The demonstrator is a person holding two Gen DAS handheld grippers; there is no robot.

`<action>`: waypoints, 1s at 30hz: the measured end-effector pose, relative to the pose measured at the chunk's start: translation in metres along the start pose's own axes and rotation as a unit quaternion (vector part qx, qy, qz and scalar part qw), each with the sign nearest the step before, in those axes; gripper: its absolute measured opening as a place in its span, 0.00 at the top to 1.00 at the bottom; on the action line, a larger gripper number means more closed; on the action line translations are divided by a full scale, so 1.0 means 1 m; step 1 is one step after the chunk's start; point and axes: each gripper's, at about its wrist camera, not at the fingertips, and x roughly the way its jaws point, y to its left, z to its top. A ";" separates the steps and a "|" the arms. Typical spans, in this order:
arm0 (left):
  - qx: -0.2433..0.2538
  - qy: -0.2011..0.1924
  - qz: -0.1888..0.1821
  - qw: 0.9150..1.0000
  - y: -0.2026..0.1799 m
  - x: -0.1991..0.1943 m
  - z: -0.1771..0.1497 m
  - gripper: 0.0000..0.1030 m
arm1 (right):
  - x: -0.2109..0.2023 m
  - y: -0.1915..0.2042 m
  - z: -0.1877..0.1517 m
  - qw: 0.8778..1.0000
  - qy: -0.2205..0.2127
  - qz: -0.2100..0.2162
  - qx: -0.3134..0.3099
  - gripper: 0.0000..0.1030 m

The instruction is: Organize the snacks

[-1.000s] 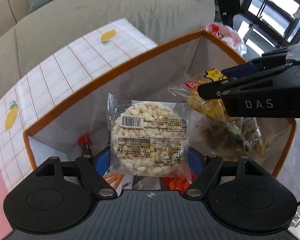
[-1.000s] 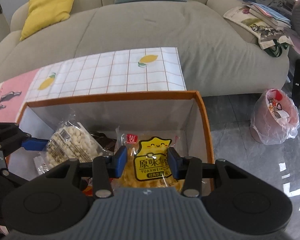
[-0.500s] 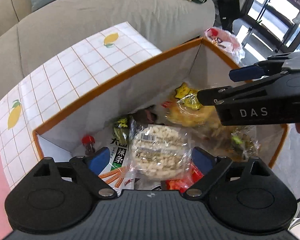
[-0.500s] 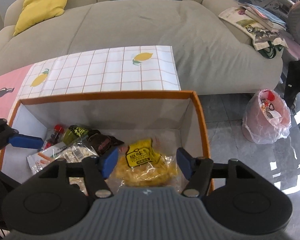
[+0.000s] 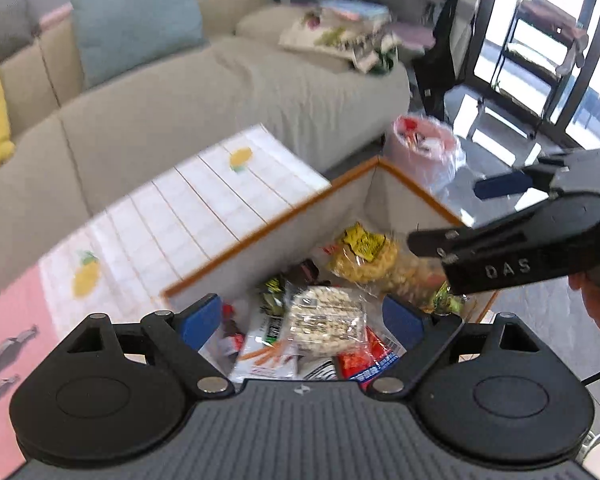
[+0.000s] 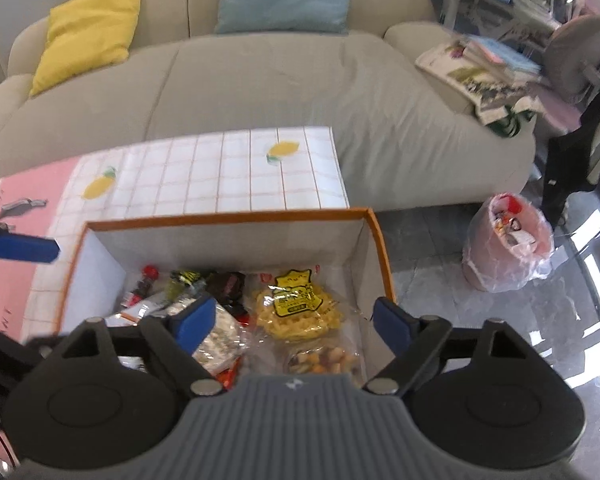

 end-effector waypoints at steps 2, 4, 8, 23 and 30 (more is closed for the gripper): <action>0.000 -0.027 0.017 0.999 0.004 -0.027 -0.005 0.00 | -0.020 0.008 -0.003 1.000 -0.008 -0.005 0.007 0.13; -0.001 -0.052 0.026 0.998 0.008 -0.050 -0.012 0.00 | -0.043 0.019 -0.007 1.000 -0.025 -0.003 0.012 0.08; -0.010 -0.107 0.054 0.993 0.016 -0.102 -0.033 0.00 | -0.090 0.041 -0.021 0.997 -0.072 -0.001 0.027 0.06; -0.064 -0.205 0.180 0.960 0.026 -0.203 -0.139 0.00 | -0.203 0.141 -0.129 0.974 -0.212 -0.043 0.069 0.03; -0.130 -0.167 0.203 0.956 0.040 -0.203 -0.179 0.00 | -0.202 0.177 -0.157 0.975 -0.205 -0.049 0.067 0.03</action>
